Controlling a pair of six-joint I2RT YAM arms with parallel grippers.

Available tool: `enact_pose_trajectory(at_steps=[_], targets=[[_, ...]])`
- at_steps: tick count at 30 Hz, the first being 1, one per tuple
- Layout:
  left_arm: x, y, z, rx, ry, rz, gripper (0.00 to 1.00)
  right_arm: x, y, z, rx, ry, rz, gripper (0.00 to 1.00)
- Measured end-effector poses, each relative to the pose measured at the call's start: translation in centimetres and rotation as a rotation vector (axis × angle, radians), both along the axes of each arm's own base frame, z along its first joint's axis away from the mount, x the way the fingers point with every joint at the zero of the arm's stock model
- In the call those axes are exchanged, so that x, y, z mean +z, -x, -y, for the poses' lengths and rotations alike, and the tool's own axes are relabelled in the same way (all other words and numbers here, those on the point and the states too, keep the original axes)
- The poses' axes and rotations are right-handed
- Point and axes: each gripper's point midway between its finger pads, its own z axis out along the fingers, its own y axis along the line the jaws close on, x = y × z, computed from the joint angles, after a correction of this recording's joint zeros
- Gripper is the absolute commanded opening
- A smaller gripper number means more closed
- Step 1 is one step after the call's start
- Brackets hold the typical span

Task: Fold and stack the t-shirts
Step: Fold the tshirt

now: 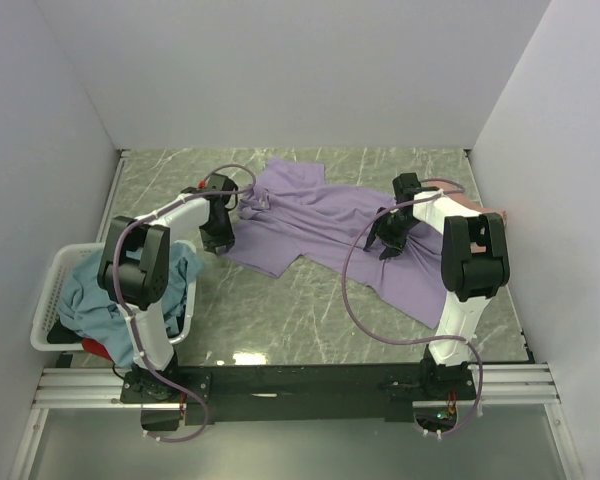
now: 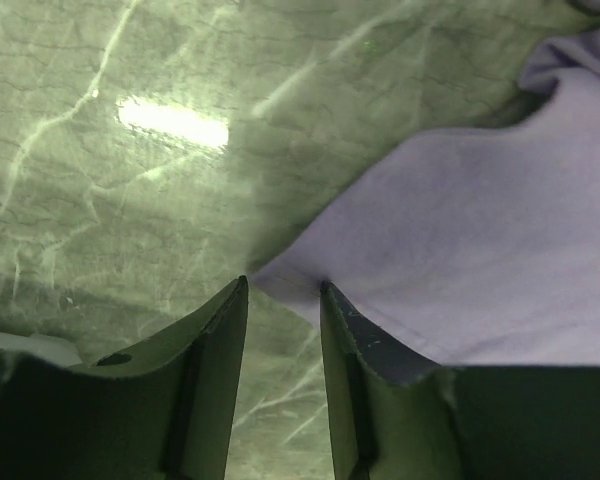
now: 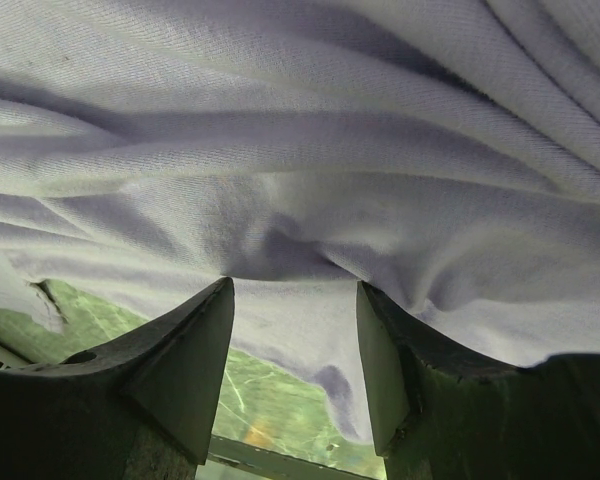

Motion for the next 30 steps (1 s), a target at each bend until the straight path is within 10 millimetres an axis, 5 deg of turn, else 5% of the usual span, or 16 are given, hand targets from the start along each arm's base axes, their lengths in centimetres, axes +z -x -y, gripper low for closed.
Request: enact_pose_trajectory(at_steps=[13, 22, 30], targets=[[-0.7, -0.2, -0.7, 0.02, 0.002, -0.012, 0.36, 0.0, 0.0, 0.0, -0.001, 0.001, -0.001, 0.59], [-0.8, -0.7, 0.4, 0.006, 0.054, 0.005, 0.01, 0.1, -0.1, 0.3, -0.009, 0.002, 0.001, 0.59], [-0.7, -0.9, -0.1, 0.036, 0.129, -0.007, 0.01, 0.1, -0.1, 0.4, -0.002, 0.002, 0.001, 0.6]])
